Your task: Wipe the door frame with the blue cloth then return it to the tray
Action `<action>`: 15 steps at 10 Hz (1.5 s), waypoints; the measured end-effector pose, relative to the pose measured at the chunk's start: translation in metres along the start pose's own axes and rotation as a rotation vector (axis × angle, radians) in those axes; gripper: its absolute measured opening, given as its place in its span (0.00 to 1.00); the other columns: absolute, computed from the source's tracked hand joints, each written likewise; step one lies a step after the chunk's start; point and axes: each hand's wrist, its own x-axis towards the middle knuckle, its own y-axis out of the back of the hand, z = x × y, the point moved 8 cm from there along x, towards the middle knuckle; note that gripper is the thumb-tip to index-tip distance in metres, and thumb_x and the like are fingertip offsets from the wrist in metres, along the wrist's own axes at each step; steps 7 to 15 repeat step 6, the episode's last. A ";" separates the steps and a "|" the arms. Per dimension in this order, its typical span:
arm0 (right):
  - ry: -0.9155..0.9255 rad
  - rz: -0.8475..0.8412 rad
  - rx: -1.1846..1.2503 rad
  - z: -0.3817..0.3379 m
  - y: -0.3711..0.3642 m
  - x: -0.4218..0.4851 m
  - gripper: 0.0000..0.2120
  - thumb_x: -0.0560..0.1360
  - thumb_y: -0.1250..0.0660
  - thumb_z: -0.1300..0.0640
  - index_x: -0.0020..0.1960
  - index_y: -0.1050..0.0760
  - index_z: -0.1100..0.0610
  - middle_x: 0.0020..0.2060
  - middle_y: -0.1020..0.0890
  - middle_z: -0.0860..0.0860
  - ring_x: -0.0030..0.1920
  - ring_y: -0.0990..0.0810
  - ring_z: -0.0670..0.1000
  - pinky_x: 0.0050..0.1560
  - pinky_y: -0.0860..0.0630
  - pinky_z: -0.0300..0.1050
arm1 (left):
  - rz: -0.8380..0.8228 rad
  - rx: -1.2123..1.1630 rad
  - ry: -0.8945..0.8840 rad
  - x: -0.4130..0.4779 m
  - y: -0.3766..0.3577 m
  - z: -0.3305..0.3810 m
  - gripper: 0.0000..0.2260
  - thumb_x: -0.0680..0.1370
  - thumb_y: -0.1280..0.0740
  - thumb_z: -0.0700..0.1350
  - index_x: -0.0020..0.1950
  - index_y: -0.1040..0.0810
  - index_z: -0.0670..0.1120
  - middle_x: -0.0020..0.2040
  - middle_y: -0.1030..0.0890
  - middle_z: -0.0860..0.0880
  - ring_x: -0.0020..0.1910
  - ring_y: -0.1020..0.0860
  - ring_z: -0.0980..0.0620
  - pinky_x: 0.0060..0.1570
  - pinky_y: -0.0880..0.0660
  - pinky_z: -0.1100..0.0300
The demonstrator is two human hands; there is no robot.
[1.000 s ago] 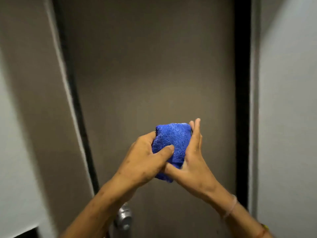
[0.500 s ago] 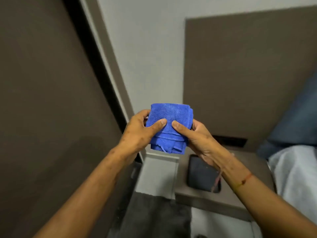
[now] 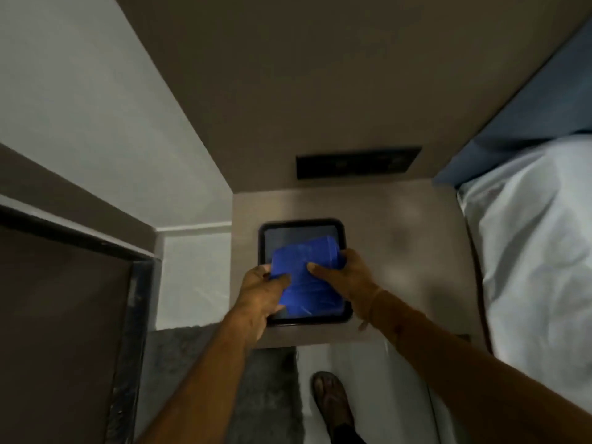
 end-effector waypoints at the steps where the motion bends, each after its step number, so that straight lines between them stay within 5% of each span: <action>1: -0.023 0.053 -0.120 0.034 -0.001 0.047 0.28 0.68 0.24 0.52 0.62 0.32 0.62 0.60 0.23 0.60 0.58 0.23 0.61 0.61 0.25 0.55 | 0.028 0.058 0.001 0.057 -0.014 -0.031 0.10 0.77 0.34 0.38 0.58 0.25 0.42 0.45 0.20 0.46 0.34 0.23 0.54 0.27 0.24 0.63; 3: -0.010 0.132 -0.476 0.059 -0.005 0.099 0.28 0.70 0.27 0.48 0.62 0.32 0.62 0.61 0.24 0.61 0.61 0.26 0.63 0.61 0.26 0.57 | 0.117 0.278 -0.105 0.125 -0.026 -0.061 0.13 0.76 0.34 0.42 0.60 0.25 0.44 0.56 0.20 0.40 0.53 0.21 0.41 0.54 0.22 0.43; 5: 0.060 0.195 -0.793 0.048 -0.014 0.088 0.29 0.74 0.32 0.48 0.66 0.38 0.63 0.66 0.33 0.63 0.66 0.33 0.62 0.63 0.30 0.57 | 0.191 0.717 -0.269 0.121 -0.028 -0.048 0.19 0.78 0.37 0.48 0.67 0.30 0.43 0.62 0.28 0.36 0.60 0.29 0.38 0.62 0.30 0.48; 6: 0.168 0.243 -0.969 0.031 -0.015 0.071 0.27 0.76 0.36 0.46 0.66 0.39 0.61 0.66 0.35 0.63 0.65 0.34 0.62 0.61 0.30 0.57 | 0.255 0.753 -0.345 0.103 -0.016 -0.029 0.18 0.78 0.38 0.47 0.67 0.30 0.43 0.61 0.29 0.35 0.60 0.29 0.36 0.61 0.30 0.47; 15: 0.168 0.243 -0.969 0.031 -0.015 0.071 0.27 0.76 0.36 0.46 0.66 0.39 0.61 0.66 0.35 0.63 0.65 0.34 0.62 0.61 0.30 0.57 | 0.255 0.753 -0.345 0.103 -0.016 -0.029 0.18 0.78 0.38 0.47 0.67 0.30 0.43 0.61 0.29 0.35 0.60 0.29 0.36 0.61 0.30 0.47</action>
